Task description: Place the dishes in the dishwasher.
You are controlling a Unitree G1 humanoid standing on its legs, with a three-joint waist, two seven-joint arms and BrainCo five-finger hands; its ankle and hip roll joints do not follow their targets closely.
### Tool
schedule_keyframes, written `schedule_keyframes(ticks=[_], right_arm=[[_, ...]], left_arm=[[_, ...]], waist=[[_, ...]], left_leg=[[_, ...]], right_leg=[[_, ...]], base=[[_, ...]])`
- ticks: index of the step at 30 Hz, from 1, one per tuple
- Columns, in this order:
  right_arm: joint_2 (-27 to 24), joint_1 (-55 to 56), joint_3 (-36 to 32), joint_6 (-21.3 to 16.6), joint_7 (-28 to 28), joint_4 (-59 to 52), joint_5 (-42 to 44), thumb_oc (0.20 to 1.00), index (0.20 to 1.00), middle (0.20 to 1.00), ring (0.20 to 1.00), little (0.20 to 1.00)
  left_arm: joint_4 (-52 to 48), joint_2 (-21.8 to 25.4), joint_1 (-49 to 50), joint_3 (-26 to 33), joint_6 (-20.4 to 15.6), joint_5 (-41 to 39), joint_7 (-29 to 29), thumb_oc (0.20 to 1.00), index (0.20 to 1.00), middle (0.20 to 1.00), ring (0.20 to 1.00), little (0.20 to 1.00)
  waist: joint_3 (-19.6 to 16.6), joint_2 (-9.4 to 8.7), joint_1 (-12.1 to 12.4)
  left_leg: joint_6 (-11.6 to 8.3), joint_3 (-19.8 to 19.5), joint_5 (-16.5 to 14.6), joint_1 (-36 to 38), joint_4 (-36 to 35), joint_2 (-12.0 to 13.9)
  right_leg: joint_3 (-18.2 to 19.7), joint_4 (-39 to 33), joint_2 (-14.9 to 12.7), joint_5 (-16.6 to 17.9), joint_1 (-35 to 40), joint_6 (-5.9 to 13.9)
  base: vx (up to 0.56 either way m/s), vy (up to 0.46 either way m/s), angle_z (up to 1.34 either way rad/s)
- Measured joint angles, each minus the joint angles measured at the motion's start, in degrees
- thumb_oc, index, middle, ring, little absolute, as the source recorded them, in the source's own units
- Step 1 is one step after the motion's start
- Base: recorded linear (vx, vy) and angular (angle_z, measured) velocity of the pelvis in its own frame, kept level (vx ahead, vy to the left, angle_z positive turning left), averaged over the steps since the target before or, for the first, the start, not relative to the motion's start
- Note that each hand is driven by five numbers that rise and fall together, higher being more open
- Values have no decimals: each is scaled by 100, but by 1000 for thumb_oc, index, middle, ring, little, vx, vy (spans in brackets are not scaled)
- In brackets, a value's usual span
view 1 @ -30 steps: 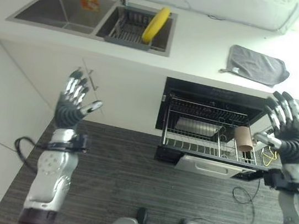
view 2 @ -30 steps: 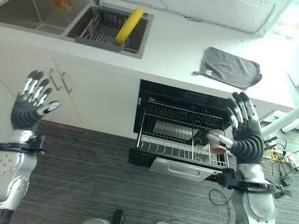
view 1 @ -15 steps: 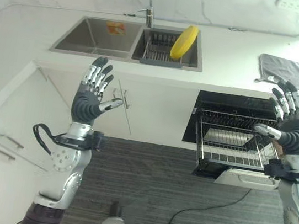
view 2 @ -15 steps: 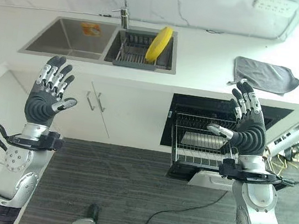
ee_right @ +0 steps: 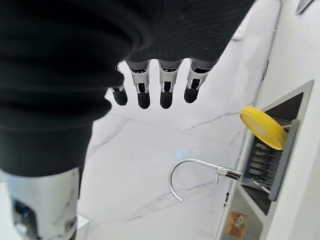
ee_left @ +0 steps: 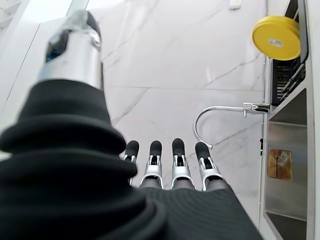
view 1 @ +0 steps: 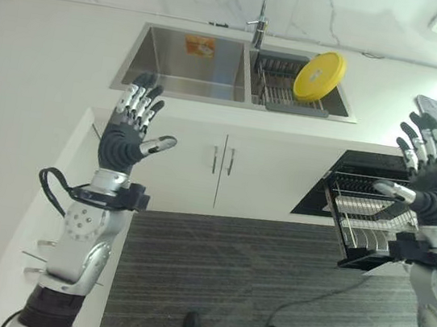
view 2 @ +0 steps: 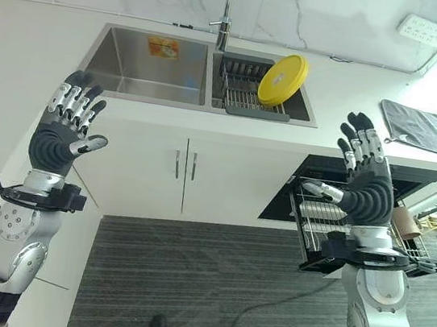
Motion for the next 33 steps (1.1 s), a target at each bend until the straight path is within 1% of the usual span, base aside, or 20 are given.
schedule_keyframes(ticks=[2, 4, 5, 6, 12, 13, 14, 15, 16, 19, 20, 22, 24, 26, 27, 29, 30, 31, 32, 33], right_arm=[[-14, -204, 54, 1, -27, 260, -1, 1000, 1000, 1000, 1000, 1000], [-11, -163, 307, 7, -74, 293, -3, 1000, 1000, 1000, 1000, 1000], [5, -95, 462, 19, -77, 292, -3, 1000, 1000, 1000, 1000, 1000], [6, -100, 464, 45, -77, 292, -4, 1000, 1000, 1000, 1000, 1000], [-61, -33, 357, 133, 6, 293, 6, 1000, 1000, 1000, 1000, 1000], [-104, 56, 357, 108, 27, 327, 15, 1000, 1000, 1000, 1000, 1000], [-45, 117, 346, 99, 103, 512, 28, 1000, 1000, 1000, 1000, 1000], [69, 174, 212, 114, 162, 639, 30, 1000, 1000, 1000, 1000, 1000], [161, 194, 118, 110, 195, 667, 31, 1000, 1000, 1000, 1000, 1000], [102, 93, 302, 128, 373, 663, -2, 1000, 1000, 1000, 1000, 1000], [94, 151, 343, 135, 405, 663, -3, 1000, 1000, 1000, 1000, 1000], [-68, 365, 335, 187, 521, 662, -6, 1000, 1000, 1000, 1000, 1000], [-226, 297, 158, 242, 635, 666, -4, 1000, 1000, 1000, 1000, 1000], [-393, 139, 18, 311, 775, 478, 31, 1000, 1000, 1000, 1000, 1000], [-361, 243, 6, 362, 809, 144, 116, 1000, 1000, 1000, 1000, 1000], [-194, 334, 134, 391, 825, -119, 122, 1000, 1000, 1000, 1000, 1000], [16, 353, 142, 491, 774, -229, 123, 1000, 1000, 1000, 1000, 1000], [81, 344, 160, 490, 735, -233, 123, 1000, 1000, 1000, 1000, 1000], [114, 302, 167, 487, 734, -233, 119, 1000, 1000, 1000, 1000, 1000], [115, 261, 165, 484, 733, -233, 108, 1000, 1000, 1000, 1000, 1000]], left_arm=[[-3, -6, -5, -9, -14, 17, 100, 1000, 1000, 1000, 1000, 1000], [-5, -43, -28, -21, -56, 107, 117, 1000, 1000, 1000, 1000, 1000], [-43, -58, -25, -34, -69, 110, 139, 1000, 1000, 1000, 1000, 1000], [-92, -56, -11, -25, -69, 110, 150, 1000, 1000, 1000, 1000, 1000], [-203, -232, 353, 2, -64, 55, 88, 1000, 1000, 1000, 1000, 1000], [-192, -310, 447, 2, -62, 39, 18, 1000, 1000, 1000, 1000, 1000], [-168, -356, 517, 16, -64, -45, -90, 1000, 1000, 1000, 1000, 1000], [-166, -469, 672, -6, -73, -73, -175, 1000, 1000, 1000, 1000, 1000], [-158, -564, 817, -3, -77, -72, -221, 1000, 1000, 1000, 1000, 1000], [-41, -547, 808, 134, -156, -174, -262, 1000, 1000, 1000, 1000, 1000], [-20, -554, 762, 182, -177, -174, -261, 1000, 1000, 1000, 1000, 1000], [15, -641, 729, 177, -214, -195, -256, 1000, 1000, 1000, 1000, 1000], [67, -721, 698, 180, -273, -196, -231, 1000, 1000, 1000, 1000, 1000], [105, -706, 622, 195, -248, -317, -196, 1000, 1000, 1000, 1000, 1000], [121, -726, 505, 154, -201, -368, -206, 1000, 1000, 1000, 1000, 1000], [176, -671, 303, -33, -67, -394, -221, 1000, 1000, 1000, 1000, 1000], [177, -624, 342, 0, 34, -389, -252, 1000, 1000, 1000, 1000, 1000], [171, -610, 368, 21, 55, -386, -254, 1000, 1000, 1000, 1000, 1000], [163, -491, 375, 65, 61, -380, -300, 1000, 1000, 1000, 1000, 1000], [164, -382, 379, 61, 102, -355, -332, 1000, 1000, 1000, 1000, 1000]], waist=[[-13, -52, 52], [-28, -74, -13], [-39, -81, -49], [-39, -77, -79], [-120, 145, -111], [-119, 161, -105], [-28, -35, -58], [84, -171, 68], [125, -114, 108], [143, 361, 124], [146, 416, -5], [200, 342, -101], [285, 229, -72], [315, 177, 145], [289, 44, 164], [279, -23, 151], [276, -62, 195], [265, -46, 237], [250, -30, 477], [248, -33, 540]], left_leg=[[-26, 236, -21, 0, 0, -101], [-88, 250, -62, 15, -2, -158], [-132, 245, -32, 13, 15, -97], [-169, 255, -14, 23, 15, -49], [-692, 388, -36, 42, 276, 605], [-822, 349, -99, -143, 674, 725], [-955, 175, -105, -1006, 2227, 796], [-1188, 8, 18, -2053, 3828, 883], [-1016, 16, -199, -2371, 3950, 859], [-844, 323, -267, -1237, 241, 857], [-884, 273, -235, -1088, -83, 894], [-1052, 49, -92, -997, -78, 1030], [-1013, 137, -73, -978, -79, 996], [-790, 383, 127, -567, -73, 720], [-593, 409, 295, -396, -78, 296], [-166, 310, 335, -371, -44, -9], [90, 12, 248, -275, -40, -170], [137, -124, 202, -184, -38, -215], [133, -199, 82, -148, -36, -253], [169, -294, 22, -93, -35, -298]], right_leg=[[-336, -707, 84, 120, 316, -218], [-134, -1062, 73, 303, 674, -380], [45, -1065, 137, 122, 768, -637], [35, -1065, 173, 41, 804, -713], [209, -1055, 788, -213, 821, -927], [193, -978, 929, -298, 789, -1092], [195, -601, 879, -481, 533, -1398], [250, -378, 758, -584, 473, -1489], [206, -488, 736, -562, 529, -1469], [35, -929, 920, -459, 930, -1208], [4, -1027, 967, -420, 1059, -1160], [37, -1025, 970, -400, 1133, -1161], [261, -1025, 851, -567, 1367, -924], [112, -1026, 460, -794, 1765, -944], [-66, -968, 95, -831, 1954, -935], [-316, -272, -200, -772, 1697, -781], [-304, 452, -340, -614, 1488, -479], [-258, 763, -376, -798, 1348, -240], [-173, 781, -398, -871, 1075, -41], [-116, 757, -414, -885, 886, 17]], base=[[33, -207, -44], [169, -392, -21], [209, -446, -7], [201, -424, -10], [110, -315, -23], [124, -284, 7], [160, -115, 3], [264, 78, 1], [331, 162, -21], [349, 223, -38], [299, 266, -18], [348, 390, -4], [402, 477, -25], [411, 455, -57], [320, 374, -4], [298, 353, 53], [276, 305, 100], [247, 277, 105], [295, 320, 77], [246, 268, 59]])
